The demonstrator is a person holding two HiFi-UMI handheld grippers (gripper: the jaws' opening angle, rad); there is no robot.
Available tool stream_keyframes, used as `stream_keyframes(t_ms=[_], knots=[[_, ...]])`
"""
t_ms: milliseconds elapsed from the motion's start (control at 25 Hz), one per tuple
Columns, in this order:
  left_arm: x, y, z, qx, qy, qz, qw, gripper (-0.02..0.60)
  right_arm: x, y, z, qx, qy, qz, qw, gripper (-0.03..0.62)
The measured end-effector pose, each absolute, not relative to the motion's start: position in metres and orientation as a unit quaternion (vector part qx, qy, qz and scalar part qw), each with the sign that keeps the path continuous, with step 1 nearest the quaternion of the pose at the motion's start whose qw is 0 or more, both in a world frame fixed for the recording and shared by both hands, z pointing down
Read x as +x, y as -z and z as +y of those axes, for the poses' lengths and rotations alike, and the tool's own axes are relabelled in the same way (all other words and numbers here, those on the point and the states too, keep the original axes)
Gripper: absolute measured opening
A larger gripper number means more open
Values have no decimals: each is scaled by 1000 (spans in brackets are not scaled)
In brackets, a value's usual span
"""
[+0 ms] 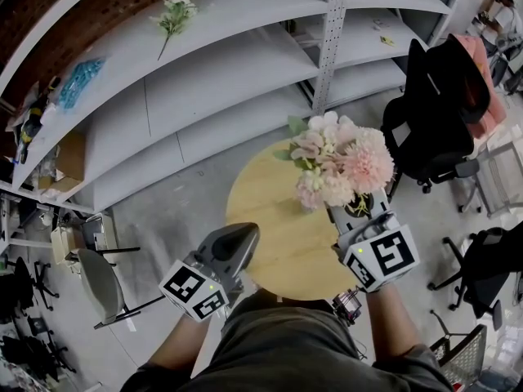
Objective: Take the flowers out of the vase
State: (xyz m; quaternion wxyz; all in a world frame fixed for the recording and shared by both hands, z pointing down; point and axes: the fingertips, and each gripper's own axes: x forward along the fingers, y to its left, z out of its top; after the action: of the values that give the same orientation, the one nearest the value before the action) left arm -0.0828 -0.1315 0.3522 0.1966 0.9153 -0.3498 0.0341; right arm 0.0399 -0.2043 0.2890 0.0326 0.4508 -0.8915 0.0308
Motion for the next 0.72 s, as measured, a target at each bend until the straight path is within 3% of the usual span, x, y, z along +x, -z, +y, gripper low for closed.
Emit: stream_keyframes(t_ms=[720], knots=[[-81, -355, -134, 916, -36, -347, 198, 9, 41, -298, -207, 453, -35, -890, 37, 69]])
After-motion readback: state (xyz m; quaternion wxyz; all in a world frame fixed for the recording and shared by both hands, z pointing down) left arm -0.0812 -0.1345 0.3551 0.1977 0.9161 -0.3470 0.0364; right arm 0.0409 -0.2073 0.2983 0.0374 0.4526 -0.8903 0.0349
